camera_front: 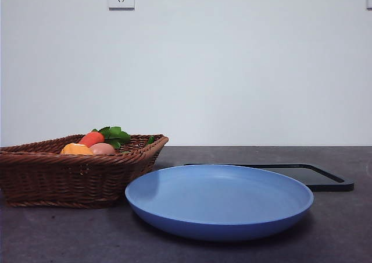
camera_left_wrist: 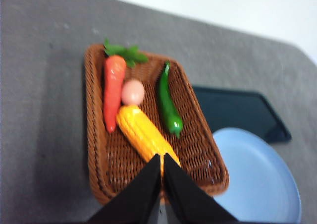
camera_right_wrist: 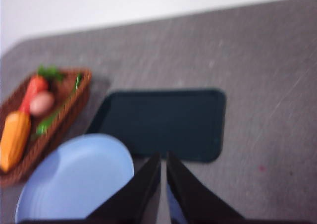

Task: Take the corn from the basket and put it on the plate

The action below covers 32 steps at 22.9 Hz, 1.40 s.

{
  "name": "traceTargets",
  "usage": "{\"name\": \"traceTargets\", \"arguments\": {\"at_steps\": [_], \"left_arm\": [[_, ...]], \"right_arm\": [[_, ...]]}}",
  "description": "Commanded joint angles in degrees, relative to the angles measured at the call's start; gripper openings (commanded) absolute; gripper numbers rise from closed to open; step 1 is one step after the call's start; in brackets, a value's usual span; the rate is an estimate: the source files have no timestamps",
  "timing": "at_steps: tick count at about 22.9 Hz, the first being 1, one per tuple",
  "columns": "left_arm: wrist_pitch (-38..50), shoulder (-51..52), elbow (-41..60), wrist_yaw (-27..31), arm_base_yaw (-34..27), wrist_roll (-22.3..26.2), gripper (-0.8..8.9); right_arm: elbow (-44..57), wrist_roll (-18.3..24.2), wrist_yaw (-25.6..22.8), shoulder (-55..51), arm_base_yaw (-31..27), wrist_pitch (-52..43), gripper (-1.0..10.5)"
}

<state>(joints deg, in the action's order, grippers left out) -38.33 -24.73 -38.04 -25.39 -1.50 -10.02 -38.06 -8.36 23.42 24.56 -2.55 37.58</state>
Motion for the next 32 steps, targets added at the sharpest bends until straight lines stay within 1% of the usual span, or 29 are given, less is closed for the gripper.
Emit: {"name": "traceTargets", "arguments": {"at_steps": [1, 3, 7, 10, 12, 13, 15, 16, 17, 21, 23, 27, 32], "left_arm": [[-2.0, -2.4, -1.9, -1.6, 0.0, 4.5, 0.07], [-3.1, -3.6, -2.3, -2.6, 0.0, 5.2, 0.07], [-4.5, -5.2, -2.3, -4.5, 0.1, 6.2, 0.07], [-4.4, -5.6, -2.3, -4.7, 0.1, 6.2, 0.08], [-4.1, -5.6, -2.3, -4.6, 0.1, 6.1, 0.21], [-3.9, -5.6, -2.3, -4.6, 0.1, 6.1, 0.58], [-3.6, -5.6, -2.3, -4.6, 0.1, 6.1, 2.22], [-3.5, -5.6, -2.3, -4.6, 0.1, 6.1, 3.17], [-3.3, -5.6, -2.3, -4.6, 0.1, 6.0, 3.74], [-2.9, -6.3, -2.3, -4.6, 0.1, 5.2, 3.86], [-2.6, -6.4, -2.3, -4.6, 0.1, 5.2, 3.86], [-2.6, -6.4, -2.3, -4.6, 0.1, 4.8, 3.86], [-2.6, -6.4, -2.3, -4.6, 0.1, 4.8, 3.86]], "right_arm": [[-3.7, 6.1, 2.0, 4.1, 1.2, 4.2, 0.0], [-5.6, 7.5, 2.6, 6.7, 2.4, 7.0, 0.0], [-7.8, 8.8, 2.7, 10.4, 5.3, 10.5, 0.0], [-8.1, 9.0, 2.7, 12.5, 7.9, 10.9, 0.0], [-8.1, 9.0, 2.7, 13.3, 8.5, 10.5, 0.1], [-8.1, 9.0, 2.6, 13.6, 8.5, 10.3, 0.2], [-8.1, 8.7, 2.6, 13.9, 8.5, 9.7, 1.7], [-8.1, 8.7, 2.5, 14.0, 8.5, 9.5, 2.7], [-8.1, 8.4, 2.5, 14.2, 8.5, 9.2, 3.1], [-8.1, 7.6, 2.8, 16.7, 8.5, 8.7, 3.1], [-8.3, 6.8, 4.2, 19.5, 9.0, 7.9, 3.1], [-8.6, 5.4, 4.2, 28.1, 12.6, 4.9, 3.1], [-8.6, 5.3, 4.2, 41.9, 16.7, -1.4, 3.1]]}}
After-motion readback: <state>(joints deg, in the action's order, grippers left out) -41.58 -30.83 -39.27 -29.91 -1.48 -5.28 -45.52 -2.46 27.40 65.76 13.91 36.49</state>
